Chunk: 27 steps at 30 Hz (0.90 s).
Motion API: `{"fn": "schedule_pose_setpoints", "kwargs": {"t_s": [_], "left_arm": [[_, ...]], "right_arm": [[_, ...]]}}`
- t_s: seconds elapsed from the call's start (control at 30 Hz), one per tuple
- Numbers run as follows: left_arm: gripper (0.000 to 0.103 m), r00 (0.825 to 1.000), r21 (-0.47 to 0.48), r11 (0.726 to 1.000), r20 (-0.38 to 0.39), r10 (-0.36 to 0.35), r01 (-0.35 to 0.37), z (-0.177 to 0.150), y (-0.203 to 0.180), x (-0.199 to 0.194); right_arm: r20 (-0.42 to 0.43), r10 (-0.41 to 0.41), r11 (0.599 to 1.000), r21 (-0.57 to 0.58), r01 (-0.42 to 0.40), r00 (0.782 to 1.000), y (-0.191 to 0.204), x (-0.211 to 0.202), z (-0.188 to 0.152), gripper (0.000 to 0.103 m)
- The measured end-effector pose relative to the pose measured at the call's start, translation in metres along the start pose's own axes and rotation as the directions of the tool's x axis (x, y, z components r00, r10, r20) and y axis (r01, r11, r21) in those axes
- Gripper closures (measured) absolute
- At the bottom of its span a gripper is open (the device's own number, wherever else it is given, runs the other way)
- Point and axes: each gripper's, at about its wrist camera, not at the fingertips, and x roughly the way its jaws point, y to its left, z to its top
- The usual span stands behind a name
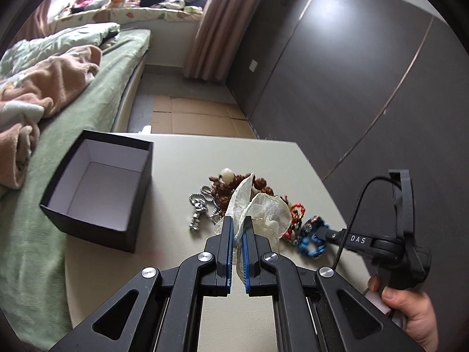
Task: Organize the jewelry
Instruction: 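Grasp the blue braided bracelet with the right tool while the left tool lifts the pouch, then drop the pouch into the black box with the left tool while the right tool drops the blue bracelet in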
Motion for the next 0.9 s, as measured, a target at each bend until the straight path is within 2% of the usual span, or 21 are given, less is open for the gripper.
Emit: {"fn": "schedule_pose_setpoints", "kwargs": {"t_s": [0.03,0.07,0.1,0.27,0.37,0.67,0.77,0.9], "left_arm": [[0.098,1.0,-0.003,1.0,0.008,0.003,-0.003,0.0,0.002,-0.003],[0.098,1.0,-0.005,1.0,0.014,0.011,-0.011,0.001,0.004,-0.006],[0.098,1.0,-0.013,1.0,0.02,0.017,-0.016,0.001,0.007,-0.008],[0.098,0.999,-0.051,0.999,0.048,0.019,-0.016,0.006,0.019,-0.02],[0.098,0.996,-0.06,0.998,0.079,0.033,-0.028,0.01,0.025,-0.028],[0.098,0.989,-0.156,0.986,0.128,0.08,-0.06,0.029,0.068,-0.041],[0.098,0.987,-0.193,0.979,0.133,0.09,-0.063,0.035,0.085,-0.04],[0.097,0.984,-0.255,0.966,0.151,0.089,-0.048,0.042,0.106,-0.039]], "right_arm": [[-0.01,0.042,0.999,0.011,-0.042,0.999,0.0,0.0,0.0,0.084],[0.004,0.06,0.998,0.021,-0.06,0.998,-0.001,-0.002,0.0,0.09],[0.025,0.068,0.997,0.021,-0.069,0.997,0.0,-0.006,0.0,0.091],[0.133,0.125,0.992,-0.024,-0.123,0.983,0.008,-0.036,-0.003,0.091],[0.159,0.173,0.985,-0.044,-0.168,0.972,0.015,-0.049,-0.006,0.091],[0.187,0.29,0.954,-0.133,-0.269,0.938,0.055,-0.068,-0.018,0.091],[0.199,0.305,0.948,-0.158,-0.277,0.931,0.066,-0.072,-0.021,0.091],[0.179,0.379,0.923,-0.148,-0.356,0.908,0.078,-0.072,-0.019,0.091]]}}
